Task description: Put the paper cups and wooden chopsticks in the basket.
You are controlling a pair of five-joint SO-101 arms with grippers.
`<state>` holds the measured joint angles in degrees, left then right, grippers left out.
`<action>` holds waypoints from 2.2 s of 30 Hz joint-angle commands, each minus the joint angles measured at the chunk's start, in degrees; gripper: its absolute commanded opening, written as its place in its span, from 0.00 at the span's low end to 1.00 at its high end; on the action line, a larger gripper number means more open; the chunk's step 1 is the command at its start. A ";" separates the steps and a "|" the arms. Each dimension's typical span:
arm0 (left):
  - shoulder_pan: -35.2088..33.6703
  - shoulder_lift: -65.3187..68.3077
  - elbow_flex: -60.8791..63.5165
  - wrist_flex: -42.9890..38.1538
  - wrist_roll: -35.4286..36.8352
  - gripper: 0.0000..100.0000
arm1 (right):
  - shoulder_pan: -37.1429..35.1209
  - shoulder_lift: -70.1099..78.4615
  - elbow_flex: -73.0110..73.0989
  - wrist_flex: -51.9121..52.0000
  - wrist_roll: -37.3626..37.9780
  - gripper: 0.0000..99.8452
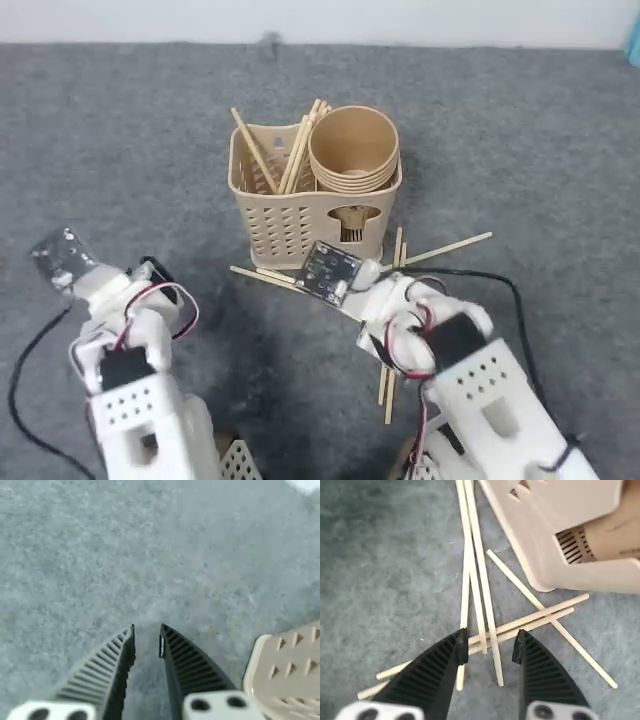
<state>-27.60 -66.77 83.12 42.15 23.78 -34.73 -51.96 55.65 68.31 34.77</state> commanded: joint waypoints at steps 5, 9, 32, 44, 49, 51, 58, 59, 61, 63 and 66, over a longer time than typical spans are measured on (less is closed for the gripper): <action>-0.53 22.77 -11.65 -4.22 -0.97 0.08 | -5.41 14.55 -9.14 -4.26 1.14 0.16; -0.53 24.62 -12.09 -5.89 -0.97 0.08 | -6.90 20.44 -9.14 -9.71 1.49 0.16; 1.23 24.62 -12.00 -5.98 -0.97 0.08 | -3.21 40.04 -8.88 -23.08 5.54 0.16; 1.23 24.62 -11.91 -5.98 -1.05 0.08 | -2.51 39.52 -8.97 -22.46 5.19 0.01; 1.23 24.62 -11.91 -5.98 -1.05 0.08 | -2.51 35.21 -9.23 -17.36 5.10 0.01; 1.23 24.62 -11.91 -5.98 -1.05 0.08 | -2.59 30.64 -9.23 -14.02 5.10 0.01; 1.23 24.62 -11.91 -5.98 -1.05 0.08 | -5.32 12.53 -5.36 -1.10 5.27 0.01; 1.23 24.62 -11.91 -5.98 -1.05 0.08 | -5.23 10.33 -3.96 -0.40 5.36 0.01; 1.23 24.62 -11.91 -5.98 -1.05 0.08 | -4.62 6.02 -0.62 0.48 5.36 0.01; 1.14 24.62 -11.91 -5.98 -1.05 0.08 | -2.15 2.07 3.16 1.89 5.63 0.01; 1.05 24.62 -11.91 -5.98 -1.05 0.08 | 5.93 -3.38 9.41 2.59 10.73 0.01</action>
<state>-26.73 -42.33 73.45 37.76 23.43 -35.52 -49.32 61.71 70.15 40.92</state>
